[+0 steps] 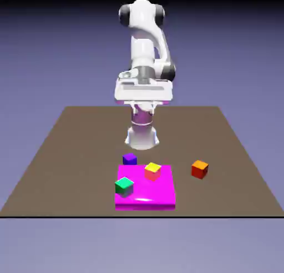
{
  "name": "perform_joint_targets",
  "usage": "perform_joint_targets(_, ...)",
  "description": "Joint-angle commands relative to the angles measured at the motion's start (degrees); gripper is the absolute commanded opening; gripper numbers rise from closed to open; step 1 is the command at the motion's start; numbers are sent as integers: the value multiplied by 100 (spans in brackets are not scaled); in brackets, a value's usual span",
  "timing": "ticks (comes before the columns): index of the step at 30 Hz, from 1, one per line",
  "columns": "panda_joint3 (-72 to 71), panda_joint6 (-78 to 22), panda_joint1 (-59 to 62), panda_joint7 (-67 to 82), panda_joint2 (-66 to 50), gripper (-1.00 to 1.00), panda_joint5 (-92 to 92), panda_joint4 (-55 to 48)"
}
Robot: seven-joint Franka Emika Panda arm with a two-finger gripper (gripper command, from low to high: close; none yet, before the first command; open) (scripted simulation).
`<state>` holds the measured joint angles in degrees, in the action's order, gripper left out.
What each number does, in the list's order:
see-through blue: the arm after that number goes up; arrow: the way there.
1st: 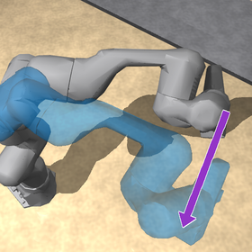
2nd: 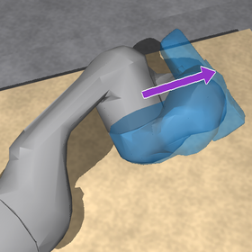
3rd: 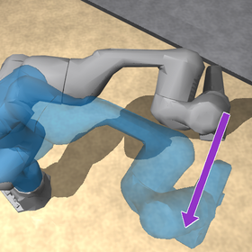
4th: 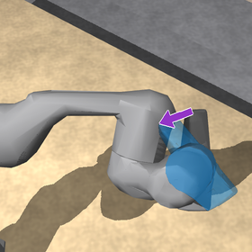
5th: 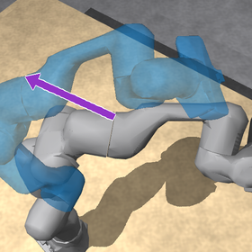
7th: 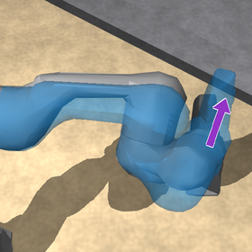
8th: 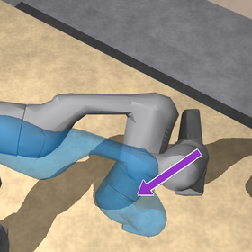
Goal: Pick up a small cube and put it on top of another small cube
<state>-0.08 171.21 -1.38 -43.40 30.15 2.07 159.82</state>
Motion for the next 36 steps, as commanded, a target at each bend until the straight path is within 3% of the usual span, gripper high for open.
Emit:
perform_joint_targets(1, -7, -232, -57, -78, -208, 0, 172, -98)
perform_joint_targets(26, -177, -6037, -1490, -2023, -5399, 0, 4475, -2548)
perform_joint_targets(28, -181, -6174, -1523, -2069, -5521, 0, 4577, -2606)
perform_joint_targets(31, -483, -5484, -1764, -1693, -6090, 0, 5142, -2476)
perform_joint_targets(32, -483, -5484, -1764, -1693, -6090, -100, 5142, -2476)
perform_joint_targets(36, -214, -6183, -1497, -2072, -5509, -100, 4575, -2654)
